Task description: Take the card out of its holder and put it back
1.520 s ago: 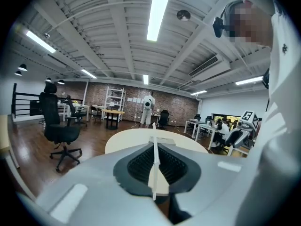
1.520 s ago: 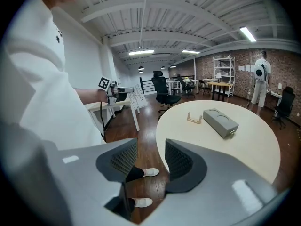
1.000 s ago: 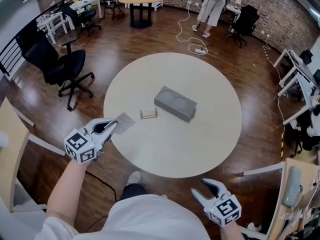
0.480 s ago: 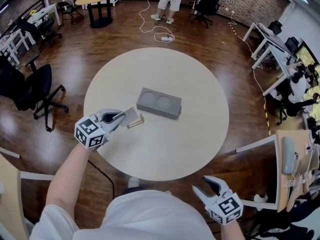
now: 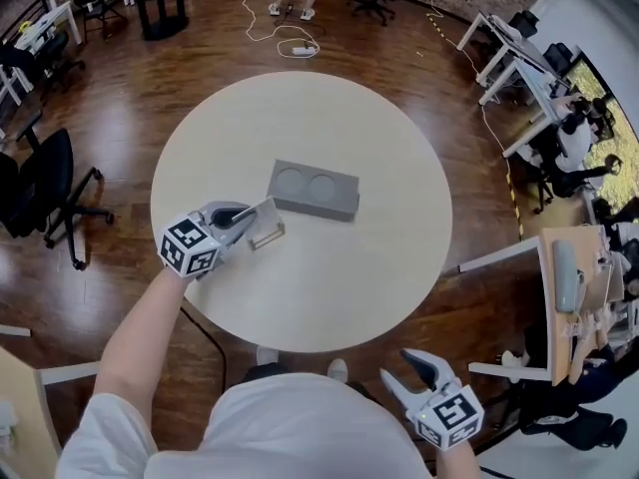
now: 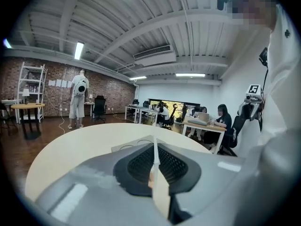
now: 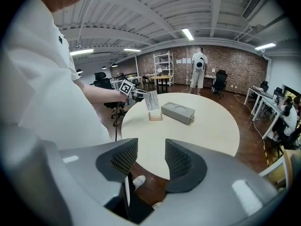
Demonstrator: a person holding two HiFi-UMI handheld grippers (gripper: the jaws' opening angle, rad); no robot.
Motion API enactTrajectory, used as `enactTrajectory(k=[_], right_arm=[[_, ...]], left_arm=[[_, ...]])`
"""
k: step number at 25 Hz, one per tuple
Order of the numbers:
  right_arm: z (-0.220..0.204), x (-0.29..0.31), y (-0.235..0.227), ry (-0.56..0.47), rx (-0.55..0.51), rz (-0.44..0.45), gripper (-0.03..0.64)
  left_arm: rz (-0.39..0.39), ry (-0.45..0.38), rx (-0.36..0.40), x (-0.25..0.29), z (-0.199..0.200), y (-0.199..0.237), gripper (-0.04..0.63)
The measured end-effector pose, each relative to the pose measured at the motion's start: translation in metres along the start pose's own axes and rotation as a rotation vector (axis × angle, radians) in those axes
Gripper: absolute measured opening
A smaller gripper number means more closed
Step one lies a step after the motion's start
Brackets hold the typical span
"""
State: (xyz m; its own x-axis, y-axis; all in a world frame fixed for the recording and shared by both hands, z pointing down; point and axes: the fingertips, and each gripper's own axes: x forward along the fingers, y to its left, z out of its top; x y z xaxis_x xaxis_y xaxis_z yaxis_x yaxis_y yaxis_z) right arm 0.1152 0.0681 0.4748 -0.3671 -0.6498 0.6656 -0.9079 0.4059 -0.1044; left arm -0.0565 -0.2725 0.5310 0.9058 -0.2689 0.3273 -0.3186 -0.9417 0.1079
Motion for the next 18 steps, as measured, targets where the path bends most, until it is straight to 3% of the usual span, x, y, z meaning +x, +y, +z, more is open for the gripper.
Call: enactTrajectory(k=[18], right_arm=[[-0.006, -0.003, 0.006, 0.038, 0.069, -0.055, 0.187]], left_arm=[[-0.043, 0.031, -0.010, 0.013, -0.018, 0.010, 0.015]])
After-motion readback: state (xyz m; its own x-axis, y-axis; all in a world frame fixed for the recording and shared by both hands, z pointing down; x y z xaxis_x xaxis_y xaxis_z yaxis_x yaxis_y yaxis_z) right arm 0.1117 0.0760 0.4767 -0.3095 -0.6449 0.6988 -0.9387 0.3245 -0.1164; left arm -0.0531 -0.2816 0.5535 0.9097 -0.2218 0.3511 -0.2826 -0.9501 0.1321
